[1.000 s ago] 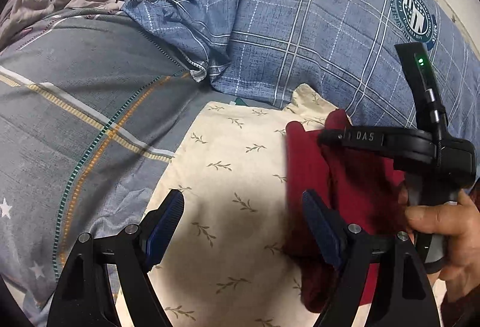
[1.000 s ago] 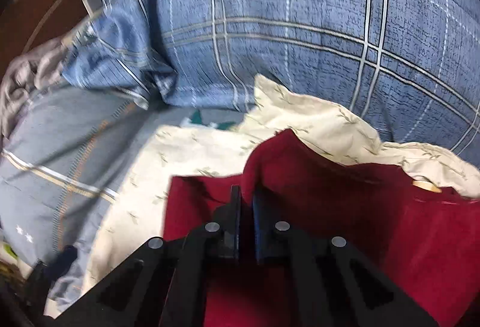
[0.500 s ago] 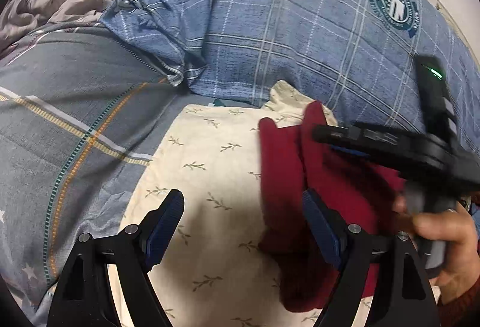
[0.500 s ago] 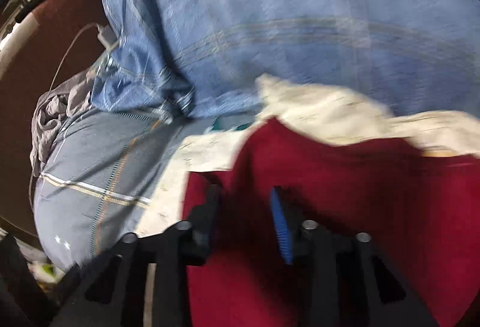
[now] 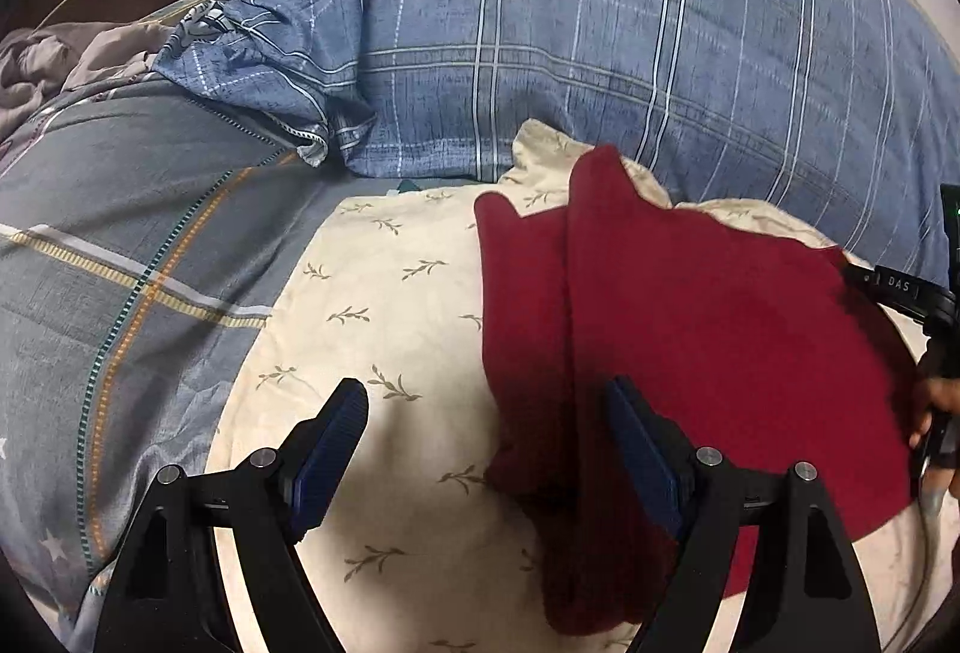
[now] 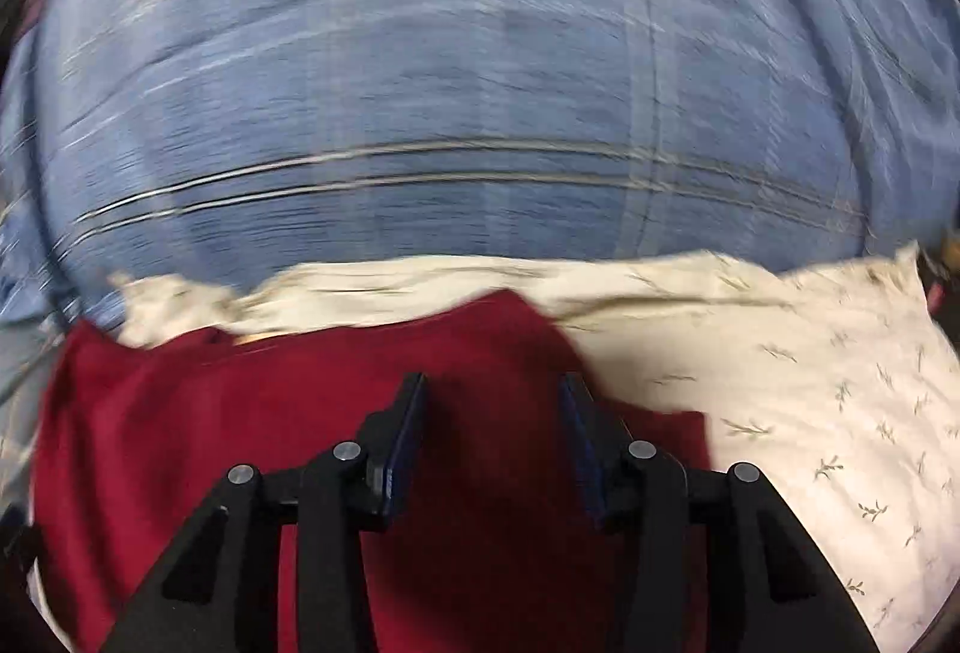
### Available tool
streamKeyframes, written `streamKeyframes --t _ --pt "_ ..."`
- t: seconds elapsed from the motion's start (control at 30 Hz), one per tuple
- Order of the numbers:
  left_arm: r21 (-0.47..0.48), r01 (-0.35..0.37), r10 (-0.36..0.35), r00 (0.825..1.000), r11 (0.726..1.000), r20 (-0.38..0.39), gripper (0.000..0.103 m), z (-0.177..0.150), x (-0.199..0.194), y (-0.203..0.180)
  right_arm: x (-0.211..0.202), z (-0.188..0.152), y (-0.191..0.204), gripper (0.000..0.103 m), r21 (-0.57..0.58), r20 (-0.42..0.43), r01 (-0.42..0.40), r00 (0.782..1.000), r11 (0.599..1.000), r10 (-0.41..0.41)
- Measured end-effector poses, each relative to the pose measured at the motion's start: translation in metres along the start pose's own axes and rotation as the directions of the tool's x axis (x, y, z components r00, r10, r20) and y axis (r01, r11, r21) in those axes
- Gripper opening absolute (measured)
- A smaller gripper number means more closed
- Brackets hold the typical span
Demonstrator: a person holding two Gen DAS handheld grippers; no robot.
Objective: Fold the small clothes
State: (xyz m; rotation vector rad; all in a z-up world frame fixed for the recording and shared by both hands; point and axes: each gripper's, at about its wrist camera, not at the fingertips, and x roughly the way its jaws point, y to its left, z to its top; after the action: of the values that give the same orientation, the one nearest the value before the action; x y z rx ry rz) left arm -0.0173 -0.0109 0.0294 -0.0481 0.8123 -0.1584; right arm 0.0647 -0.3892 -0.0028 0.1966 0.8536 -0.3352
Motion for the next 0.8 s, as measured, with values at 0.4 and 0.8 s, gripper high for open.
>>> streamKeyframes --t 0.4,0.8 --pt "0.038 -0.033 0.033 0.999 0.999 -0.004 0.082 0.0 0.009 -0.013 0.028 0.003 -0.028 0.057 0.122 -0.038 -0.102 0.994 0.987 0.107" --pt "0.013 -0.014 0.014 1.0 1.0 -0.011 0.082 0.001 0.003 -0.005 -0.036 -0.019 -0.01 0.068 0.052 0.057 -0.139 0.989 0.989 0.136"
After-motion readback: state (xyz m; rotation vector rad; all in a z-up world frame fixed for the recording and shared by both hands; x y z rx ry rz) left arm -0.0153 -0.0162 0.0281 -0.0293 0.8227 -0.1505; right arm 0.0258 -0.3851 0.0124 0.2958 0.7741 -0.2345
